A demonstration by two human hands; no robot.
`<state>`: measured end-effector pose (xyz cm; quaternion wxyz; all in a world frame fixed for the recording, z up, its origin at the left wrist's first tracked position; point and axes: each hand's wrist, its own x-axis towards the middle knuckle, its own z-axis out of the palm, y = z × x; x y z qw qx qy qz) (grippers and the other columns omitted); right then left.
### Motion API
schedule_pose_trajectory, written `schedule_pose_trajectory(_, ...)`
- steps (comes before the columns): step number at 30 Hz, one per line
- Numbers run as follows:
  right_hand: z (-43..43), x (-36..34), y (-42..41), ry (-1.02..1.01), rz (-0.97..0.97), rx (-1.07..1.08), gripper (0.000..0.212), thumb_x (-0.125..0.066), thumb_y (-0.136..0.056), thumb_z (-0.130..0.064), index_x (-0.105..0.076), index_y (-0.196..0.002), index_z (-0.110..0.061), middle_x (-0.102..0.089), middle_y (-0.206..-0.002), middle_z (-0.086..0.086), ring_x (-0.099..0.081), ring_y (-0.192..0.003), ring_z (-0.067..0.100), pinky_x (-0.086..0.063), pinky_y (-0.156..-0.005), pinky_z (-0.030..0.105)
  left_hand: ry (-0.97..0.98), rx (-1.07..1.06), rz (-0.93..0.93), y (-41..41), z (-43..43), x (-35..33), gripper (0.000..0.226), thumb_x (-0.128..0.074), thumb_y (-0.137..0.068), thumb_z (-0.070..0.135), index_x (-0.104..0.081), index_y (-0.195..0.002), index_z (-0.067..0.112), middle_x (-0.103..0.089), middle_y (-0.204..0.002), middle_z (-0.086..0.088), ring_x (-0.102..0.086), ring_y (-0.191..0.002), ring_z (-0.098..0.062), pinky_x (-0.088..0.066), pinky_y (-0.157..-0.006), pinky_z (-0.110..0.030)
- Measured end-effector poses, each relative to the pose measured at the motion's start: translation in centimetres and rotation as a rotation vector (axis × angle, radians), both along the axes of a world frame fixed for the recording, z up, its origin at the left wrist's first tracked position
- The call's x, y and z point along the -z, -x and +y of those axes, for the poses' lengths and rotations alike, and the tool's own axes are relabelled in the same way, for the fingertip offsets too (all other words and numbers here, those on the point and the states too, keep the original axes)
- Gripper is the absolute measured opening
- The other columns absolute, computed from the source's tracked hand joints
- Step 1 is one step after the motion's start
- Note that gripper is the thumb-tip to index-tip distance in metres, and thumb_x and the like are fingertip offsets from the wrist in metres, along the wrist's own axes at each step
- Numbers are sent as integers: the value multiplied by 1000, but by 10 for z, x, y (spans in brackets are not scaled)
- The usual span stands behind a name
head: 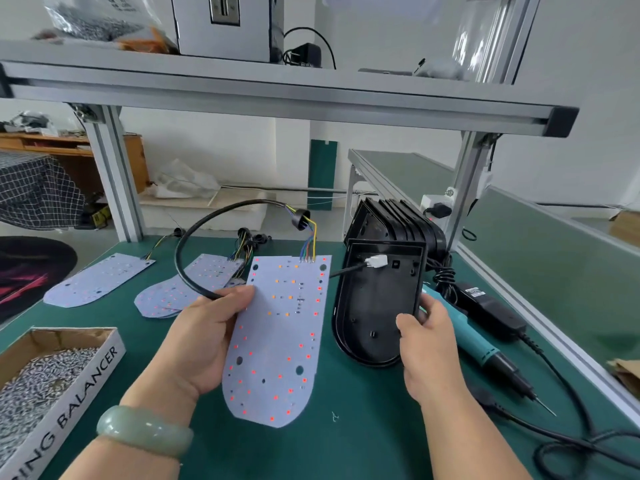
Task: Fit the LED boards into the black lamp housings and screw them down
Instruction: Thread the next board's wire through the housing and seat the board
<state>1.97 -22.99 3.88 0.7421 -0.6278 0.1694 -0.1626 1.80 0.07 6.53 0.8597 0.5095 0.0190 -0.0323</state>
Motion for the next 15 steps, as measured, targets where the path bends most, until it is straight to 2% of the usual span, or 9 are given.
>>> schedule_pose_trajectory(3, 0, 1, 2, 207, -43, 8, 48, -44, -88, 5, -50, -122, -29, -69, -98, -8, -53, -58, 2, -40, -58, 20, 12, -32, -20, 1, 6, -4, 14, -51, -90, 11, -61, -92, 2, -71, -70, -12, -68, -56, -24, -57, -50, -31)
schedule_pose_trajectory(4, 0, 0, 3, 277, -76, 7, 49, -45, -88, 4, -50, -124, -30, -68, -99, -10, -56, -63, 2, -42, -61, 21, 18, -39, -39, 2, 7, -6, 14, -53, -87, 12, -61, -92, 2, -71, -70, -12, -68, -56, -24, -57, -50, -31)
schedule_pose_trajectory(7, 4, -4, 7, 508, -167, -15, 52, -50, -88, 1, -48, -132, -26, -63, -114, -10, -61, -98, 9, -47, -88, 26, 34, -38, -122, 8, 10, -16, 21, -58, -72, 19, -61, -86, 3, -70, -66, -10, -67, -52, -22, -55, -49, -28)
schedule_pose_trajectory(9, 7, -5, 9, 603, -190, -31, 52, -52, -88, -1, -48, -134, -24, -62, -117, -13, -59, -104, 3, -43, -92, 18, 45, -63, -173, 11, 12, -20, 20, -58, -69, 21, -60, -81, 5, -68, -62, -7, -66, -50, -19, -54, -48, -25)
schedule_pose_trajectory(12, 8, -6, 11, 608, -221, -41, 50, -52, -87, -2, -52, -131, -26, -61, -105, -26, -58, -88, -15, -39, -78, -1, 62, -119, -201, 11, 15, -22, 25, -59, -69, 22, -59, -88, 5, -67, -67, -6, -65, -52, -18, -54, -50, -23)
schedule_pose_trajectory(14, 8, -6, 10, 549, -250, -22, 47, -53, -88, -2, -55, -125, -31, -62, -102, -27, -59, -82, -13, -43, -80, 4, 30, -145, -182, 11, 15, -20, 19, -60, -76, 19, -60, -89, 5, -67, -66, -7, -64, -51, -18, -53, -48, -24)
schedule_pose_trajectory(15, 9, -7, 10, 446, -264, -14, 44, -54, -89, -2, -56, -119, -34, -66, -104, -21, -62, -87, -9, -47, -86, 13, 9, -153, -166, 12, 14, -21, 11, -58, -82, 16, -60, -84, 6, -67, -62, -6, -63, -48, -18, -52, -45, -23)
